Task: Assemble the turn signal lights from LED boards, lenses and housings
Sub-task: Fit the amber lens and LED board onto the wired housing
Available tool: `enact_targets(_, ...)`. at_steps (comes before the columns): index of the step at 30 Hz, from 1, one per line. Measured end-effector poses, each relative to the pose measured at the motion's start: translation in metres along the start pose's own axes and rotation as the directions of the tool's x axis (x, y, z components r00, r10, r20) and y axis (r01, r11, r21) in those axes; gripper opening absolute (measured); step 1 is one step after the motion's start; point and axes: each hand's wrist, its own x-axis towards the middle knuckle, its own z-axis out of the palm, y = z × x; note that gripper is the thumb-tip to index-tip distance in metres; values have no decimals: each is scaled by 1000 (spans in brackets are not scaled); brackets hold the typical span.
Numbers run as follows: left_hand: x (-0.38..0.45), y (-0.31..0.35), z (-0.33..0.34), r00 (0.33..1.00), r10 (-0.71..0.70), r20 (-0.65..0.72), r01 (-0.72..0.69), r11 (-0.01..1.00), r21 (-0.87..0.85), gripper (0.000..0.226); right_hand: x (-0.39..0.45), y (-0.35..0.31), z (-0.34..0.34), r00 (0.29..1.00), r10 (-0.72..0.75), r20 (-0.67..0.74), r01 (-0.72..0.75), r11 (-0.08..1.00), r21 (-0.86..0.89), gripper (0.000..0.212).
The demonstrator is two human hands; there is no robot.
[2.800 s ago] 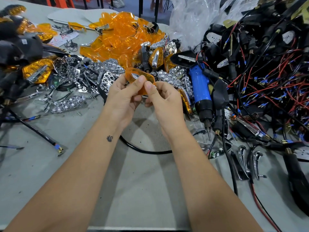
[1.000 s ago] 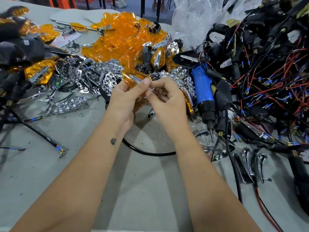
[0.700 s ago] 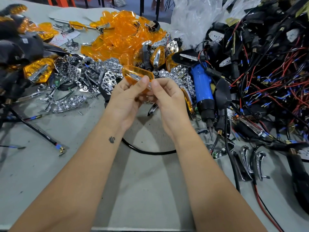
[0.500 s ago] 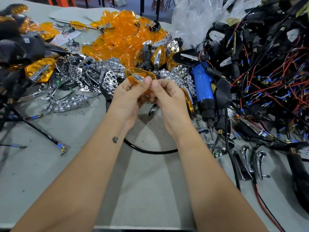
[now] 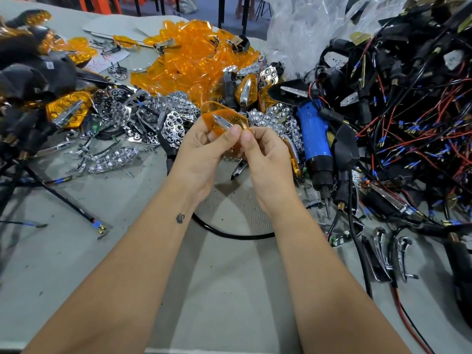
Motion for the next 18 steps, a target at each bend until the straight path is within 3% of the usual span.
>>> enact_targets(4,-2,-2,3,995,-6,-95,12,998,59,23,3,-3,0,998,60,-13,-58,995,76,19)
enact_targets(6,0,-3,2,993,-40,-110,48,996,75,8,4,-4,-1,995,94,-35,-91,992,82,24)
enact_targets(9,2,-5,-1,987,-55,-152,77,986,148,7,3,-5,-3,998,58,-36,-60,996,-60,20)
enact_targets(12,2,-7,-2,986,-13,-165,56,964,262,6,0,-7,-2,998,-50,42,58,974,-221,33)
enact_targets(18,4,3,-4,973,-99,-208,141,969,200,19,-3,-10,-1,992,-84,89,109,939,-326,45)
